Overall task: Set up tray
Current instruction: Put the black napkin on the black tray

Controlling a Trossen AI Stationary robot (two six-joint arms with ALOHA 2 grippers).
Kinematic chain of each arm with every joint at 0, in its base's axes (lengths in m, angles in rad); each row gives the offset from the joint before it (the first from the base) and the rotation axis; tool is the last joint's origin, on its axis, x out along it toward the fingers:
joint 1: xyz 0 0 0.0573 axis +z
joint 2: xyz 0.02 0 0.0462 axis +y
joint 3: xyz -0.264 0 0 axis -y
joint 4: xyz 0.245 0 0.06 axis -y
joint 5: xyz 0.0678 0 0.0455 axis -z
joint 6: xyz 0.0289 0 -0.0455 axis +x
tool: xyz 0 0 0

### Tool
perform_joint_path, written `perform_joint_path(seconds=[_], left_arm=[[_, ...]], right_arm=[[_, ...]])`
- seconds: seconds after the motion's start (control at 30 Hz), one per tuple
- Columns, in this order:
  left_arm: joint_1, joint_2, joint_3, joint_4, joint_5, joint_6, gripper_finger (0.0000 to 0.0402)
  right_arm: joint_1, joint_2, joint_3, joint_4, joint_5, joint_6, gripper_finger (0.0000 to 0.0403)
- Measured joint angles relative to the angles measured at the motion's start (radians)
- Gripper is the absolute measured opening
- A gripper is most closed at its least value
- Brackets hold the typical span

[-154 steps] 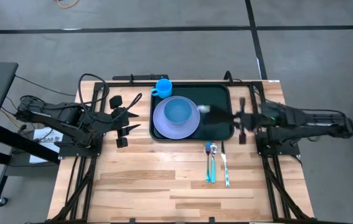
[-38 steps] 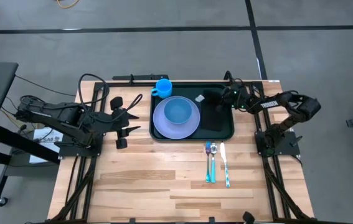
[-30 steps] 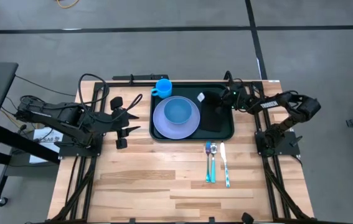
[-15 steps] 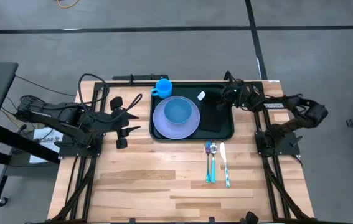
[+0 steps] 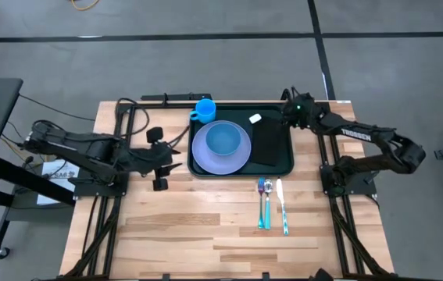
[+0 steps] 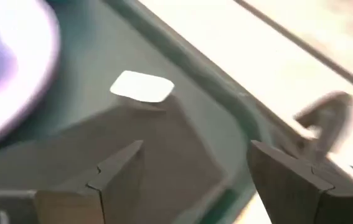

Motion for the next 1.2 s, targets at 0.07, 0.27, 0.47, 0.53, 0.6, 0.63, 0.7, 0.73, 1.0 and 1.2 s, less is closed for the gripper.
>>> perform_joint_path(seconds=[0.07,0.27,0.47,0.53,0.6,0.63,0.7,0.73,1.0,1.2], left_arm=[[0.0,0.017,0.0,0.001,-0.004,0.004,0.0148],[0.0,0.022,0.0,0.008,-0.012,0.015,0.0148],[0.0,-0.002,0.0,0.007,-0.021,0.015,0.0148],[0.0,-0.002,0.0,0.011,-0.022,0.015,0.0148],[0.0,-0.002,0.0,0.011,-0.021,0.015,0.0148],[0.0,-0.002,0.0,0.011,-0.02,0.014,0.0148],[0.0,-0.002,0.0,0.011,-0.008,0.013,0.0148],[0.0,-0.002,0.0,0.011,-0.005,0.012,0.0148],[0.0,-0.002,0.0,0.011,-0.003,0.006,0.0148],[0.0,-0.002,0.0,0.011,-0.004,0.006,0.0148]], right_arm=[[0.031,-0.019,0.0,-0.023,-0.06,0.012,0.0275],[0.147,-0.007,0.0,-0.144,-0.132,0.02,0.0233],[0.22,0.068,0.0,-0.19,-0.131,0.014,0.0071],[0.233,0.093,0.0,-0.193,-0.133,0.008,0.002],[0.24,0.113,0.0,-0.192,-0.154,0.005,0.0016],[0.241,0.126,0.0,-0.194,-0.162,0.005,0.0017],[0.24,0.151,0.0,-0.209,-0.172,0.004,0.001],[0.24,0.166,0.0,-0.217,-0.173,0.003,0.0005],[0.238,0.269,0.01,-0.283,-0.176,-0.007,0.0002],[0.228,0.238,0.006,-0.356,-0.132,-0.008,0.0001]])
